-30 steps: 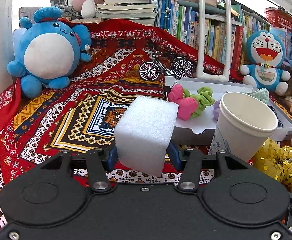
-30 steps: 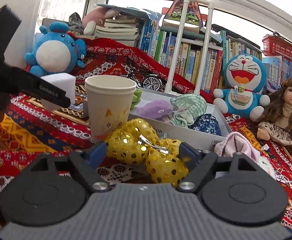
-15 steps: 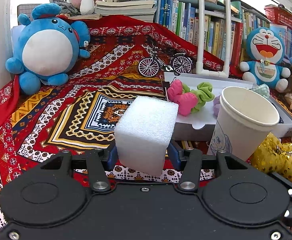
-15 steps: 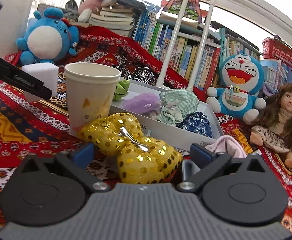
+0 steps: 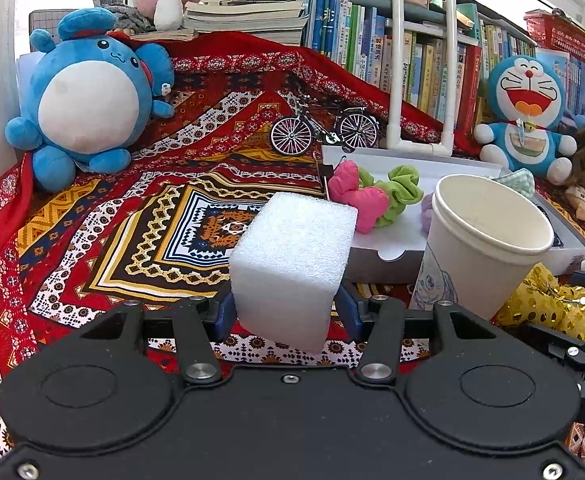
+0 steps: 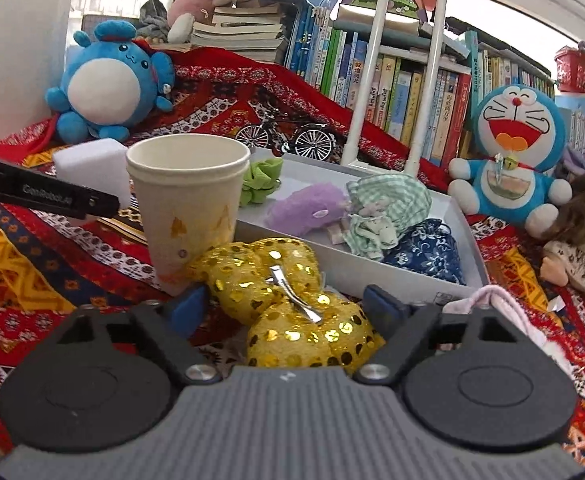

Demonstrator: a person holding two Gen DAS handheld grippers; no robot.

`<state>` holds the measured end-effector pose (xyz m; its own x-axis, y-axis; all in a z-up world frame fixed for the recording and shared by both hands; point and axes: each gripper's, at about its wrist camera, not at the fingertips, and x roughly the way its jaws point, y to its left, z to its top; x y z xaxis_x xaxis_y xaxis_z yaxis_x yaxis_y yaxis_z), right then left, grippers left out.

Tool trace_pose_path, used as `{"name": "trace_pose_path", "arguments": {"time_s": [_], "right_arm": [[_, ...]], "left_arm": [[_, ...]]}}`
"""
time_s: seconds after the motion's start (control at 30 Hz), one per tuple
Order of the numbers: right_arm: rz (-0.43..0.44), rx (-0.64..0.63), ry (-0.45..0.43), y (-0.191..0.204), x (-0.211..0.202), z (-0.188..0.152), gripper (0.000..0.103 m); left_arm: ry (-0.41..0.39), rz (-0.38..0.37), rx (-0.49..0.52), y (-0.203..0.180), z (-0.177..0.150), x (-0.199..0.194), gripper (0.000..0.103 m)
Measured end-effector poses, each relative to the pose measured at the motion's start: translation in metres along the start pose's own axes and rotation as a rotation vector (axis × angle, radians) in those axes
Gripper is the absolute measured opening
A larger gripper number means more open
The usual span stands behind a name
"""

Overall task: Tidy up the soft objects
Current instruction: 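Grasp the white foam cube with the left tool while the right tool grasps the gold sequin item, then carry the foam cube with the left tool while the right tool carries the sequin item to the tray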

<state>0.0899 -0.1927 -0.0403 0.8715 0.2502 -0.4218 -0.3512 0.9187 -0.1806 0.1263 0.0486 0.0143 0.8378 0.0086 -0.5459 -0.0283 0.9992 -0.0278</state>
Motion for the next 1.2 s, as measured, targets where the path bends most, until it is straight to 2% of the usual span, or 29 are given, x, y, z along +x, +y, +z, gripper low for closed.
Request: {"name": "trace_pose_path", "arguments": {"time_s": [0.07, 0.17, 0.2, 0.23, 0.4, 0.9, 1.2], "right_arm": [[-0.005, -0.009, -0.011, 0.002, -0.003, 0.001, 0.073], [-0.022, 0.008, -0.039, 0.002, -0.010, 0.002, 0.059], [-0.023, 0.017, -0.050, 0.002, -0.013, 0.003, 0.052], [-0.022, 0.027, -0.061, 0.000, -0.016, 0.005, 0.038], [-0.054, 0.041, -0.105, -0.001, -0.027, 0.013, 0.023], [-0.072, 0.096, -0.126, -0.015, -0.034, 0.023, 0.018], [-0.064, 0.192, -0.134, -0.035, -0.035, 0.033, 0.015]], "left_arm": [[-0.002, -0.002, -0.005, 0.001, 0.000, -0.001, 0.048], [-0.007, -0.006, -0.009, 0.002, 0.002, -0.002, 0.047], [-0.009, -0.007, -0.008, 0.003, 0.003, -0.003, 0.047], [-0.012, -0.008, -0.007, 0.003, 0.004, -0.004, 0.047], [-0.030, -0.020, -0.002, 0.004, 0.009, -0.010, 0.047], [-0.045, -0.072, -0.003, 0.005, 0.025, -0.015, 0.046], [-0.044, -0.118, -0.031, 0.009, 0.040, -0.015, 0.046]]}}
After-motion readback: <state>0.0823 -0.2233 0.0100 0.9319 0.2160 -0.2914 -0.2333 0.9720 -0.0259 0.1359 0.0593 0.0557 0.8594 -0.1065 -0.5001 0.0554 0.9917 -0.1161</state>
